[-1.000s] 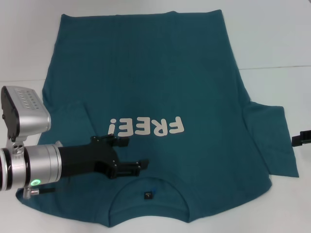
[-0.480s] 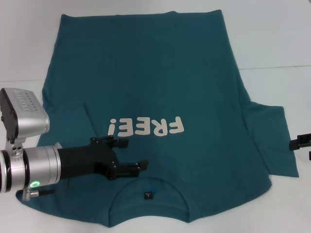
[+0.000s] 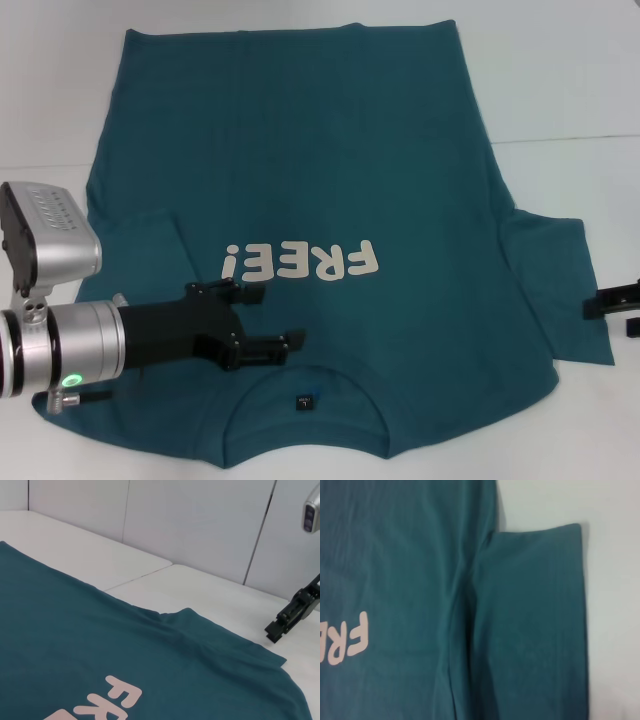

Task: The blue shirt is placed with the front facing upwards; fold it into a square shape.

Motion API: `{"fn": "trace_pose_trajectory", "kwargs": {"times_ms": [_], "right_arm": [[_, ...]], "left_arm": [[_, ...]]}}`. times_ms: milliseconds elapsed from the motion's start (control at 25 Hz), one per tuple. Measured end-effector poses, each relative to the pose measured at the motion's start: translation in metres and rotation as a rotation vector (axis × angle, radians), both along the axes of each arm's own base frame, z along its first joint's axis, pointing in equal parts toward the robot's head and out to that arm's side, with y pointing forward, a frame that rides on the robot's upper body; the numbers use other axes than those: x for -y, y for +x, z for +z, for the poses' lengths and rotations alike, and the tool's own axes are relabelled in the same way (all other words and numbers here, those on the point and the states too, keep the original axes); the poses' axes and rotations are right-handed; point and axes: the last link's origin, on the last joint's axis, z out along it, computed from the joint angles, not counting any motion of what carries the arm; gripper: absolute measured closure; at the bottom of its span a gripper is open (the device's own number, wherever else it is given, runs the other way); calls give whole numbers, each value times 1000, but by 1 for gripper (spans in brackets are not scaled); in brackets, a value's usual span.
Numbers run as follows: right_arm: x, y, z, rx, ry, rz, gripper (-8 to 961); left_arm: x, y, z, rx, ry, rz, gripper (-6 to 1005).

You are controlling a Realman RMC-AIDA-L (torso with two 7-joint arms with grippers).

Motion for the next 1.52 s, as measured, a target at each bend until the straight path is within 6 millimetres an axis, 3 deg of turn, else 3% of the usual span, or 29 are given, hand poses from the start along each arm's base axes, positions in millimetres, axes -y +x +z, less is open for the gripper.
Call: {"fn": "trace_pose_trajectory", "kwargs": {"times_ms": [920, 1360, 1520], "right_arm": [[-4, 2, -22, 0, 8, -14, 132], [2, 9, -21, -83, 88, -54, 163], [3, 10, -19, -78, 90, -34, 321]], "left_arm": [[0, 0, 0, 0, 1, 1, 111], [0, 0, 0, 1, 0, 0, 112], [-1, 0, 0, 2, 4, 1, 112]]}}
